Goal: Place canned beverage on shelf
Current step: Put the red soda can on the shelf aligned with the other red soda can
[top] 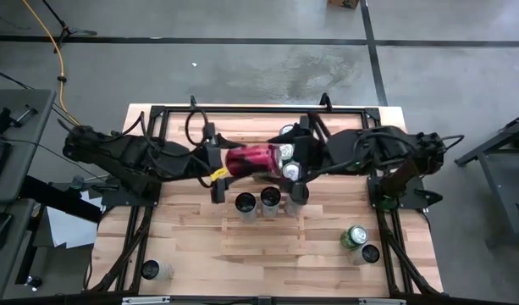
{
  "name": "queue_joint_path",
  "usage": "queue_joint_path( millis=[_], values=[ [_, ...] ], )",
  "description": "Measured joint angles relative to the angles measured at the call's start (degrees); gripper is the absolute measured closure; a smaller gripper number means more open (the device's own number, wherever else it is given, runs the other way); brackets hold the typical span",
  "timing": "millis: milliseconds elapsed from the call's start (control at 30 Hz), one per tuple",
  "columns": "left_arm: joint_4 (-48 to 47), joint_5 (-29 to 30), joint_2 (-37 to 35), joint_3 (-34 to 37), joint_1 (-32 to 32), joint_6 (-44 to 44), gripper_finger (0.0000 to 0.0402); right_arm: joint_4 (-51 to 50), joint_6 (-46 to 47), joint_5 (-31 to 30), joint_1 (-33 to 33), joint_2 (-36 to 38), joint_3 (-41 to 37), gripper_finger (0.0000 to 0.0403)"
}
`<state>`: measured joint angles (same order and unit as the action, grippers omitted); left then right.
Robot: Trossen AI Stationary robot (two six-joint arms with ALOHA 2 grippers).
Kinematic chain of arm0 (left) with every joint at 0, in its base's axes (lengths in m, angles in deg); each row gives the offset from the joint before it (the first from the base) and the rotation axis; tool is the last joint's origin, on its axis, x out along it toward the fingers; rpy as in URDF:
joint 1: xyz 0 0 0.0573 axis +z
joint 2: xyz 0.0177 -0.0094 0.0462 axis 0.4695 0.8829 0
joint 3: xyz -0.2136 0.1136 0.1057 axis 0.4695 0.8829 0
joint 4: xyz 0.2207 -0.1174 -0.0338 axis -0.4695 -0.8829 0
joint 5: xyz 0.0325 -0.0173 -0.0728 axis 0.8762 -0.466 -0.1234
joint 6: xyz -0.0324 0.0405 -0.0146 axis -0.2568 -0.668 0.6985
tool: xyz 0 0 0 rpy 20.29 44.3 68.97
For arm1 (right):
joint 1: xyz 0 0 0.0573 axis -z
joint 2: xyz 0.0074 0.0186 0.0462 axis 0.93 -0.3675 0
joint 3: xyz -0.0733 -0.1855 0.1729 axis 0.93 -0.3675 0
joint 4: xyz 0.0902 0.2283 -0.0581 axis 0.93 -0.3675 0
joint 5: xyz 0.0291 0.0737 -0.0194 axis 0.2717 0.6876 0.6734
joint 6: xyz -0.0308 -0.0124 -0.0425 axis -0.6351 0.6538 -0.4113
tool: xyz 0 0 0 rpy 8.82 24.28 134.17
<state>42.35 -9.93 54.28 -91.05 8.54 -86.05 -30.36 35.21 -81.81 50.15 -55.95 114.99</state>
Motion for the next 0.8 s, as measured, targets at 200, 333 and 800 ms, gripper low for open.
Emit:
queue_joint_path(
  millis=[200, 333, 800],
  values=[
    [-6.91, 3.01, -3.28, 0.00, -0.01, 6.37, 0.0111, -2.84, 2.52, -1.50, 0.00, 2.74, -0.07, 0.0026],
    [-5.43, 3.33, -7.12, 3.45, -0.28, 10.38, 0.0111, -10.73, 7.55, -2.04, 0.00, 3.90, -0.23, 0.0026],
    [58.58, 0.90, -18.01, 39.33, -1.62, 10.79, 0.0111, -14.37, 9.57, -6.10, 0.56, 0.29, -0.35, 0.0025]
  ],
)
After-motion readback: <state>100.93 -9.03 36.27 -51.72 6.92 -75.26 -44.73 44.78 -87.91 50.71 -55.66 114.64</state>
